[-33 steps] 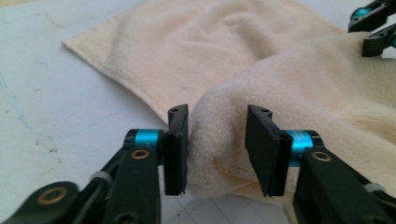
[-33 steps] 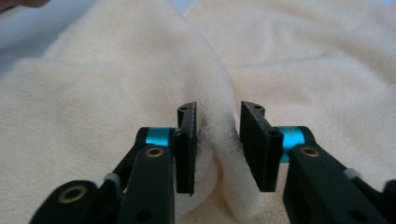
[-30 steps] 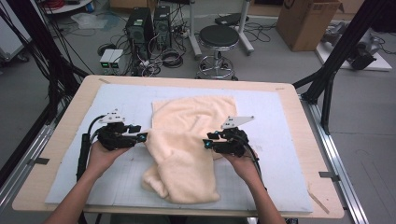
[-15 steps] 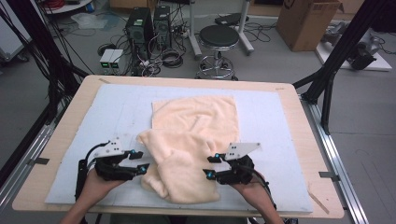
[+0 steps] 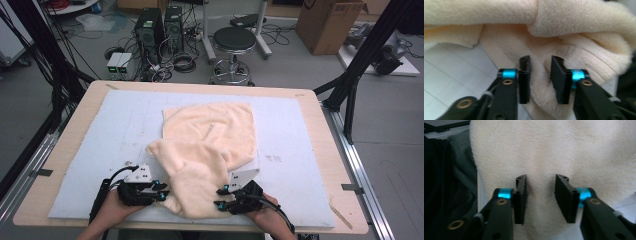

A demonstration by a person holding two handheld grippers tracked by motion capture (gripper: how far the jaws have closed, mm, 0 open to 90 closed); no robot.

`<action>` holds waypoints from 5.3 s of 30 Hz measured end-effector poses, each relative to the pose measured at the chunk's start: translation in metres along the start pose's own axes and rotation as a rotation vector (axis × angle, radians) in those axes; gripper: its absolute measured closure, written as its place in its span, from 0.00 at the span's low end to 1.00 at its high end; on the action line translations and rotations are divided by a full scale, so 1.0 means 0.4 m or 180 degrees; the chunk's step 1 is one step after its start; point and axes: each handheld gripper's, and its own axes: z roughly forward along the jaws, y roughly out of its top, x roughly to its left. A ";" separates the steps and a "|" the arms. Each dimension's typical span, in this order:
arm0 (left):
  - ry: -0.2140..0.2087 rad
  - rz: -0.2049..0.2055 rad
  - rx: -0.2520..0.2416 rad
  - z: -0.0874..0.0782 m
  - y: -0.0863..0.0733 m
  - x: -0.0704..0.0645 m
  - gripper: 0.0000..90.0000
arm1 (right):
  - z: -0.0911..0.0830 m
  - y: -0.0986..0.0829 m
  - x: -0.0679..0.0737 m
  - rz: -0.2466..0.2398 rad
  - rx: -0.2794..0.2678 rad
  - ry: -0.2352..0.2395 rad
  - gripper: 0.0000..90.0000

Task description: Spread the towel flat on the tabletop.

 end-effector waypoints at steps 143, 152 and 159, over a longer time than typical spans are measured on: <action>0.0743 -0.0906 -0.0051 0.067 0.168 0.396 0.58 | -0.060 0.074 -0.460 0.0885 -0.0076 -0.0663 0.59; 0.0229 -0.0580 0.0139 0.030 0.085 0.319 0.55 | -0.065 0.043 -0.309 0.0401 0.0079 -0.0356 0.55; 0.0509 -0.0227 0.0236 0.038 0.079 0.275 0.70 | -0.026 0.020 -0.296 0.0335 0.0283 -0.0428 0.69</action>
